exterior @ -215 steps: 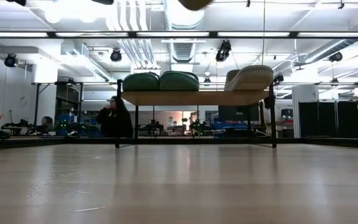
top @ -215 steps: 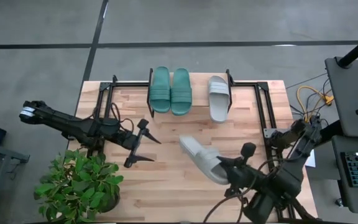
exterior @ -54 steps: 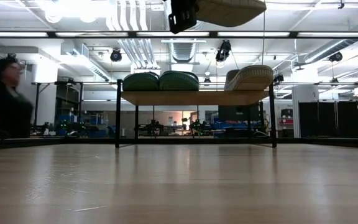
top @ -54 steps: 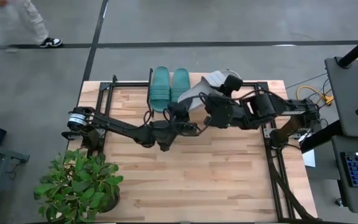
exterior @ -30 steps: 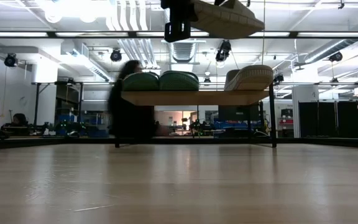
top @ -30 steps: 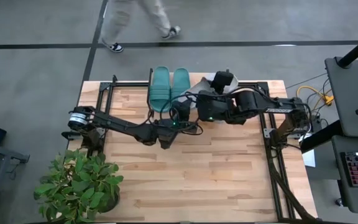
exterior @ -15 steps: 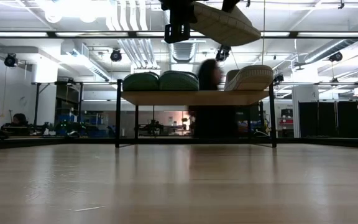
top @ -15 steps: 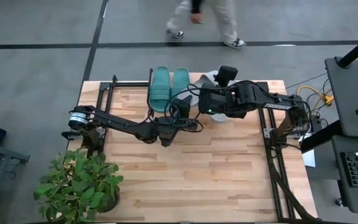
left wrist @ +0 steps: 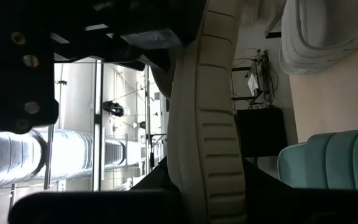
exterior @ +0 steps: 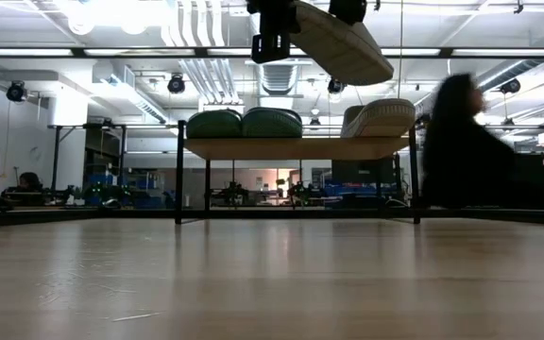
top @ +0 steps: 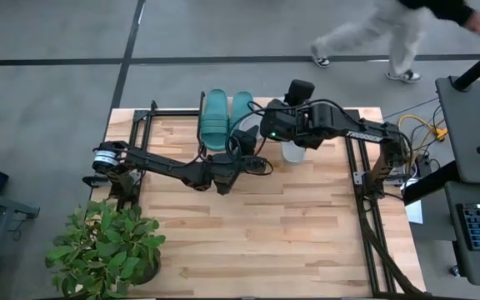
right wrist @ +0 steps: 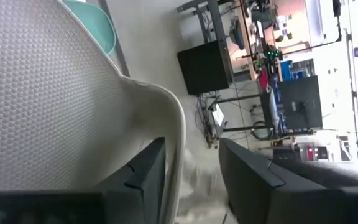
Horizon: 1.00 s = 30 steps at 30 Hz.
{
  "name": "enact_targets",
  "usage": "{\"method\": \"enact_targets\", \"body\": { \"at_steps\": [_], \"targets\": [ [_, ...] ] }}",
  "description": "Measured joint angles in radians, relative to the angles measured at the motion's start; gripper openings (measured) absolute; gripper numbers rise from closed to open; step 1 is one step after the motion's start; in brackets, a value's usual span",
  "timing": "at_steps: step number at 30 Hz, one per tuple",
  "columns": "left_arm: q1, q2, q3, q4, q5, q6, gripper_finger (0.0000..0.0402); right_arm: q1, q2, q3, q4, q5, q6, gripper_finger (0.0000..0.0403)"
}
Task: Pick and place slides into the shelf
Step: Put the gray slide on the shelf next to the other gray slide
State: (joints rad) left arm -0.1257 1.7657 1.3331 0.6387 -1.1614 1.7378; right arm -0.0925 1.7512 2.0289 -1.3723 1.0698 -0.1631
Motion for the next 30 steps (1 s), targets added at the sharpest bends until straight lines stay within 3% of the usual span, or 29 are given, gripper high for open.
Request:
{"method": "enact_targets", "body": {
  "at_steps": [5, 11, 15, 23, 30],
  "targets": [
    [0.003, 0.0, 0.0, 0.006, 0.004, -0.001, 0.0032, -0.002, 0.001, 0.0, 0.005, -0.001, -0.027, 0.0099],
    [0.003, 0.0, 0.0, 0.008, 0.009, -0.007, 0.0032, -0.003, 0.002, 0.0, 0.004, -0.012, -0.081, 0.0018],
    [0.003, 0.0, -0.001, 0.008, 0.021, -0.03, 0.0036, -0.003, 0.002, 0.001, 0.003, -0.011, -0.079, 0.0012],
    [-0.001, 0.0, -0.002, 0.015, 0.044, -0.063, 0.0122, -0.006, 0.0, 0.011, -0.008, 0.012, -0.082, 0.001],
    [-0.002, -0.001, -0.011, 0.01, 0.035, -0.085, 0.0146, -0.007, -0.005, 0.013, -0.006, 0.03, -0.088, 0.0009]
  ]
}}
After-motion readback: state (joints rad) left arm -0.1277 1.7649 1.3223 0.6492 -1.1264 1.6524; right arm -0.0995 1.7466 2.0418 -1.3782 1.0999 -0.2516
